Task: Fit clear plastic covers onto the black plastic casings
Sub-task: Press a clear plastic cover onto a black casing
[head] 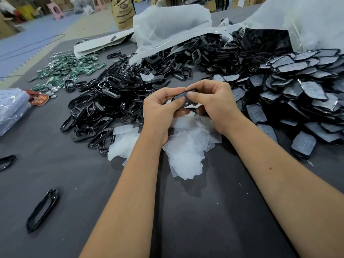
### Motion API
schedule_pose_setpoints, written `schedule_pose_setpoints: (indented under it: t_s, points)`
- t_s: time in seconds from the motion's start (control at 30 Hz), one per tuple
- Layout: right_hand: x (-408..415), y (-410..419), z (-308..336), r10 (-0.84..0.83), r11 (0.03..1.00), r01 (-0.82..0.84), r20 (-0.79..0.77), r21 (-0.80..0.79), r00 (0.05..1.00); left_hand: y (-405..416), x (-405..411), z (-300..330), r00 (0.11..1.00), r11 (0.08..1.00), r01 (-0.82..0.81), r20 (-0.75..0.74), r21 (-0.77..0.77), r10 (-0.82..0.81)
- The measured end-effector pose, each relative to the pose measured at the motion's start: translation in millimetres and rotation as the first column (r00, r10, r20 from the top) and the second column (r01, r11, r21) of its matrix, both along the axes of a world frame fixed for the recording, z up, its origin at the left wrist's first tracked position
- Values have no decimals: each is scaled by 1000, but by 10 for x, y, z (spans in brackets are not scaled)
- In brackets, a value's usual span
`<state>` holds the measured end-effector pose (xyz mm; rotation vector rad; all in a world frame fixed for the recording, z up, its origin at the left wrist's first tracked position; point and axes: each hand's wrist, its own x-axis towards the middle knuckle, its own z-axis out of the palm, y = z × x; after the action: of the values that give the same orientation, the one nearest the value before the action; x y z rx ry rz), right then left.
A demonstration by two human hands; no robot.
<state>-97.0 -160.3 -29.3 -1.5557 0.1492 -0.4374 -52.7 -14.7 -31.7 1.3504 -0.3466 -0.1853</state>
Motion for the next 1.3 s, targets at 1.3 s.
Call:
schedule_pose_setpoints:
  t_s: [1.3]
  points:
    - [-16,15,-21,56,809,63,183,-584,982,95,130,51,922,958,-132,-386,-254,25]
